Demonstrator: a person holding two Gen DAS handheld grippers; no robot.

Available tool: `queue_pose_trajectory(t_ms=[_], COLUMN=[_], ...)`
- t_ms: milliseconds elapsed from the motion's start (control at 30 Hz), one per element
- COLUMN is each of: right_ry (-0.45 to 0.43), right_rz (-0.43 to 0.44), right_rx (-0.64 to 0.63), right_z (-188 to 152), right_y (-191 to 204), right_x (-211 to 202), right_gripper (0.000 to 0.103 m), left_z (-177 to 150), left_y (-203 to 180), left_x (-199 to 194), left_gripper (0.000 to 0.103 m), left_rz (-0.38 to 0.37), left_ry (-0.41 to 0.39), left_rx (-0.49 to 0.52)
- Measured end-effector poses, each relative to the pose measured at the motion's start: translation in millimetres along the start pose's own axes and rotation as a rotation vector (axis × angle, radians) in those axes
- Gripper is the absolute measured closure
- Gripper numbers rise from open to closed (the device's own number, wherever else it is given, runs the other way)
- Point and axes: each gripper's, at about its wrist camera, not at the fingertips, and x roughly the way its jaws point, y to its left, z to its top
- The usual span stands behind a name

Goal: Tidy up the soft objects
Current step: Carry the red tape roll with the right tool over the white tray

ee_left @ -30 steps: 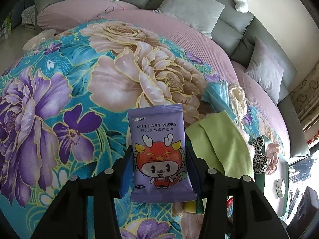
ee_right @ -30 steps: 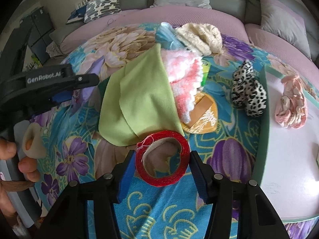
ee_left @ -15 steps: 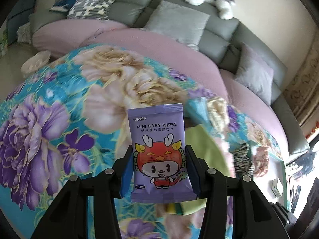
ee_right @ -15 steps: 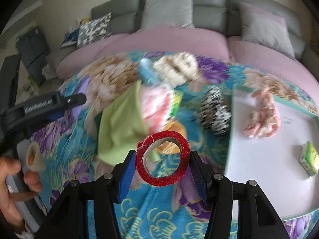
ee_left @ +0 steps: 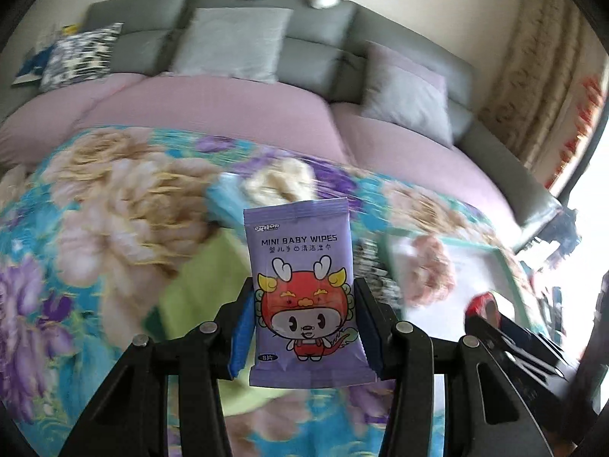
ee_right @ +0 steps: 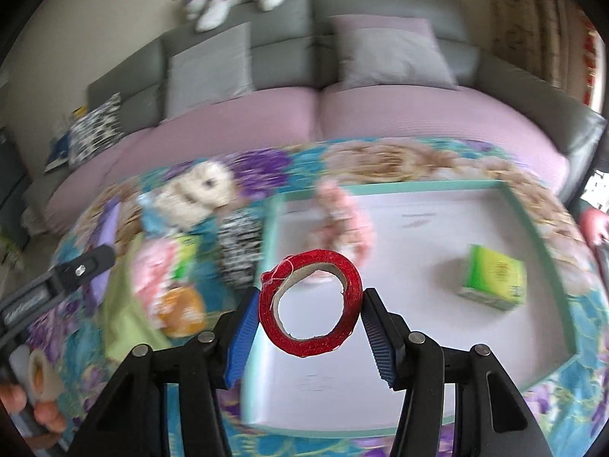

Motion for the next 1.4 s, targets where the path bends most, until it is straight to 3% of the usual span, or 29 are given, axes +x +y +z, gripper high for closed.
queue_pose_trajectory(t_ms=[267,500,1133,1400], right_ry=[0.052,0.06,0.023,0.037], right_rz=[-0.167,-0.279,-0.369,-0.373], right_rx=[0.211,0.289,0.383,0.384], right_z=[-7,-12,-15,-16], right_y=[-85,-126,-162,-163], right_x=[5,0,-16,-12], right_gripper=[0.046,0.046,0.046,0.046], left_z=[-10,-17,-33,-46], left_y=[-56,-91,-171,-176], left_x=[19,27,60,82], left_gripper=[0.053,0.053,0.053,0.052], left_rz=[-0.035,-0.051,-0.105,-0.097], left_ry=[0.065,0.099,0.157,0.196], left_rx=[0.127,0.219,0.381,0.399])
